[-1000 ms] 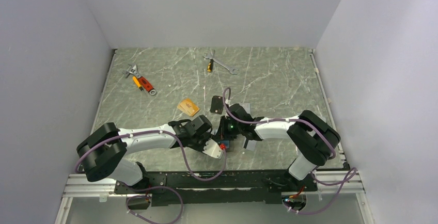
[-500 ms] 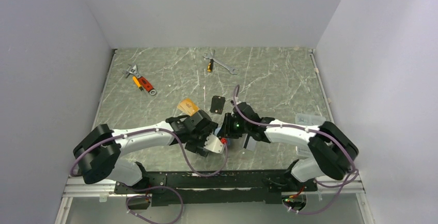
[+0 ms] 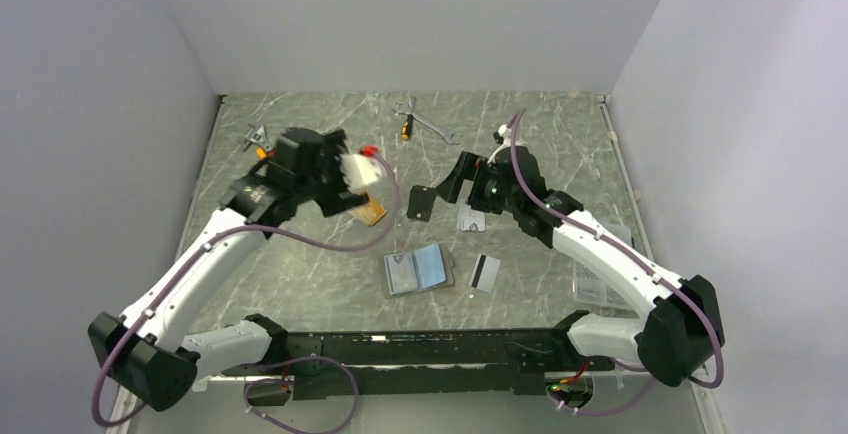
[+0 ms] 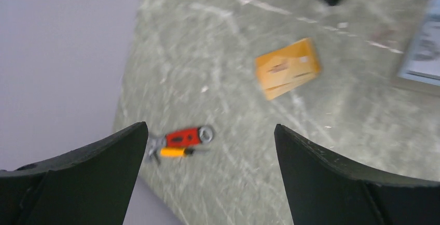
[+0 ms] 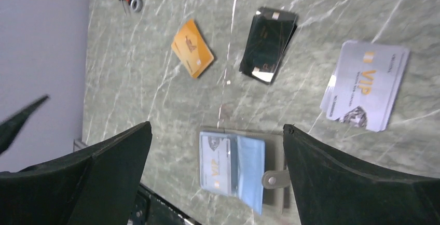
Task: Put the credit cards into the card holder
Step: Insert the credit card into the card holder, then pick up the credit card from the center of the board.
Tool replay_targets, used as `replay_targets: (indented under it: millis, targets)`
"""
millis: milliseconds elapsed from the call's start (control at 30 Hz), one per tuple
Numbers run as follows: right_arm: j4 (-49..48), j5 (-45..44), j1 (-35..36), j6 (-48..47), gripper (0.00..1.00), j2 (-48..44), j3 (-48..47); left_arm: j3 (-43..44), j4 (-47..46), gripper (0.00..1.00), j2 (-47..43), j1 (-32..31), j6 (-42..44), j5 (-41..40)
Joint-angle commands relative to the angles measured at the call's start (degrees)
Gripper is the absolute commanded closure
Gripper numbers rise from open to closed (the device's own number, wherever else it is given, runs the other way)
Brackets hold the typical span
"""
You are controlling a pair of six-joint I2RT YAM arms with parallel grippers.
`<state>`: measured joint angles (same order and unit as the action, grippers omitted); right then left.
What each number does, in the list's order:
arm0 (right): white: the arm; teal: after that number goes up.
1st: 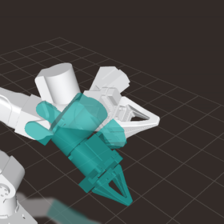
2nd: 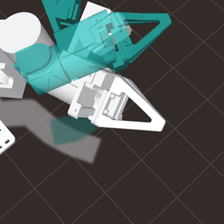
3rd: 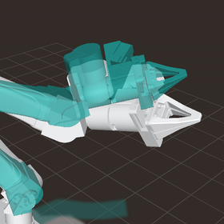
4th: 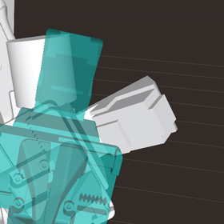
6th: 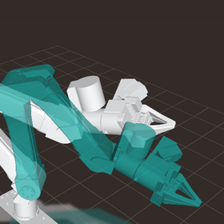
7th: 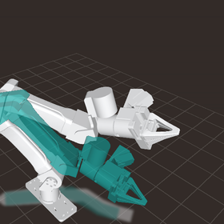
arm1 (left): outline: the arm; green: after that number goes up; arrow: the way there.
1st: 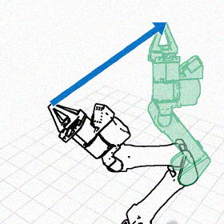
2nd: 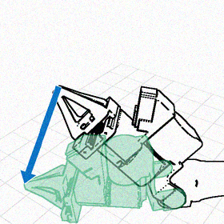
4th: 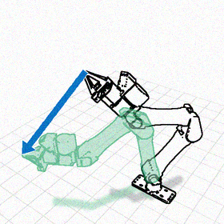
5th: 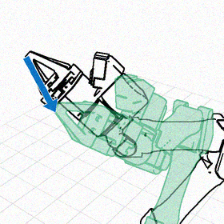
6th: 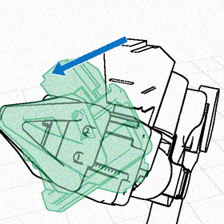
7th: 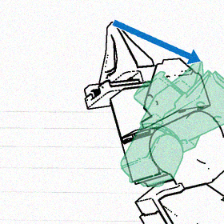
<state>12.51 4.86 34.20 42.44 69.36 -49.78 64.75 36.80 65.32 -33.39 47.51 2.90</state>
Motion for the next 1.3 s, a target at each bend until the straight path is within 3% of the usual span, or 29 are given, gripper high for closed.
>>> replay_targets:
  millis: [0,100,233,333,500,700,833,967,1100,1267]
  targets:
    - [7.8,-1.2,-1.3,-4.4,0.00,2.4,-6.5,3.9,0.2,0.01,-2.5,7.3,-6.2,0.6]
    - [13.7,-2.5,-1.3,-6.4,0.05,6.3,-10.9,3.9,-2.2,0.01,-2.8,8.8,-7.5,-2.5]
    - [11.4,-3.6,-1.3,-7.7,0.10,4.6,-9.2,5.9,-0.8,0.00,4.1,9.9,-14.1,-16.7]
    - [8.3,-2.8,-1.2,-8.4,0.18,4.2,-8.3,8.6,5.4,0.01,10.7,14.2,-19.2,-14.7]
    - [7.2,1.0,-0.7,-10.1,0.25,11.3,-11.5,1.9,-2.1,0.01,10.6,17.0,-23.3,-15.5]
    - [5.2,6.8,0.1,-13.4,0.16,25.2,-21.7,4.6,1.8,0.01,18.1,22.5,-29.2,-7.2]
    - [3.5,12.1,0.4,-14.4,0.15,36.4,-30.6,7.5,6.8,0.01,22.8,23.4,-28.7,5.7]
    - [3.6,15.4,1.5,-15.8,0.16,46.9,-41.7,7.4,5.3,0.01,24.5,23.6,-30.0,12.4]
    - [5.2,17.1,2.5,-16.3,0.18,55.2,-50.5,7.2,2.9,0.01,26.6,23.8,-32.4,17.5]
    - [0.9,20.1,2.1,-13.4,0.30,59.3,-51.0,7.3,-3.3,0.02,31.6,23.8,-32.6,16.6]
